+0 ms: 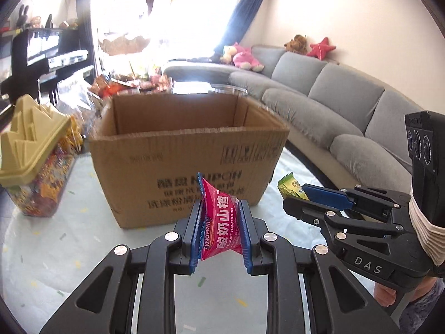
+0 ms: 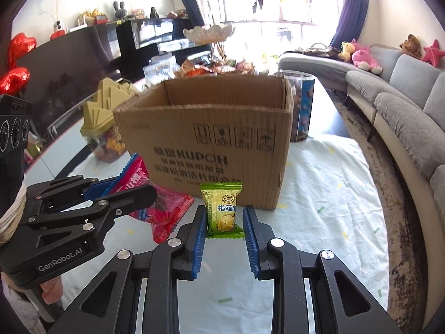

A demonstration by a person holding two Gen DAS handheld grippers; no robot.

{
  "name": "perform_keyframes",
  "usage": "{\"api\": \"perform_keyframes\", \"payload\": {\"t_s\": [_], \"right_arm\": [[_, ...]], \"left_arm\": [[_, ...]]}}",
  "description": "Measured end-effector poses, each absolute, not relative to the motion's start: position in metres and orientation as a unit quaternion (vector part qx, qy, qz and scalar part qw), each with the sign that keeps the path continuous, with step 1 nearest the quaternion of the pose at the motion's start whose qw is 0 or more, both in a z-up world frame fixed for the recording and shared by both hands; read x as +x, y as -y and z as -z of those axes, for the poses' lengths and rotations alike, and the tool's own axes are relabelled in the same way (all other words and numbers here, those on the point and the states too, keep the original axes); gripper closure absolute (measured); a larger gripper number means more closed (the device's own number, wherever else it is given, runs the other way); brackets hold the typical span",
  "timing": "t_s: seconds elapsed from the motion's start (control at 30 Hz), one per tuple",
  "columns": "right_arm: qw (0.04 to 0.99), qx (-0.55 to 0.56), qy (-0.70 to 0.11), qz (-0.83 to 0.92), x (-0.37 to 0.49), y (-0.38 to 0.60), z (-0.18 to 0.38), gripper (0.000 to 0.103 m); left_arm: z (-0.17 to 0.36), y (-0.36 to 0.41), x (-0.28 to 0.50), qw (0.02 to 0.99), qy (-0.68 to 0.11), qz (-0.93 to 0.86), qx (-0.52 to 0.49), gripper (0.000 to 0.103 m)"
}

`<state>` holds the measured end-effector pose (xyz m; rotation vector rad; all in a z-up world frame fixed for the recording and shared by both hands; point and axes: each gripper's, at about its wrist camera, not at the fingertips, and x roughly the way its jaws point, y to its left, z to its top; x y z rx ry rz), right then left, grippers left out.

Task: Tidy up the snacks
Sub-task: 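Carry the pink packet and yellow-green candy up over the box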

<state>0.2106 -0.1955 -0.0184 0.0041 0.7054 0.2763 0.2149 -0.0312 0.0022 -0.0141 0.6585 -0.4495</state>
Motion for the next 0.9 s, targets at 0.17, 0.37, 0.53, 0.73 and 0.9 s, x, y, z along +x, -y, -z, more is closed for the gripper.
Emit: {"api": "perform_keyframes", "payload": {"t_s": [0.17,0.37,0.53,0.73,0.9], "right_arm": [[0.941,0.005,-0.313,-0.129,0.204,0.190,-0.005,0.075],[0.952,0.004,-0.282,-0.123,0.206,0.183,-0.031,0.075],[0.957,0.006,-0.262,-0.121,0.210,0.182,-0.052,0.075],[0.960,0.006,-0.254,-0.122,0.224,0.179,-0.072,0.075],[0.959,0.009,-0.257,-0.120,0.240,0.178,-0.083,0.075]], "left_arm": [[-0.030,0.023,0.213,0.936,-0.283,0.210,-0.007,0.078],[-0.061,0.020,0.216,0.948,-0.244,0.204,-0.004,0.078],[-0.082,0.012,0.224,0.951,-0.232,0.205,-0.010,0.078],[-0.099,0.007,0.238,0.955,-0.222,0.196,-0.008,0.078],[-0.104,0.003,0.261,0.951,-0.237,0.196,-0.015,0.078]]}}
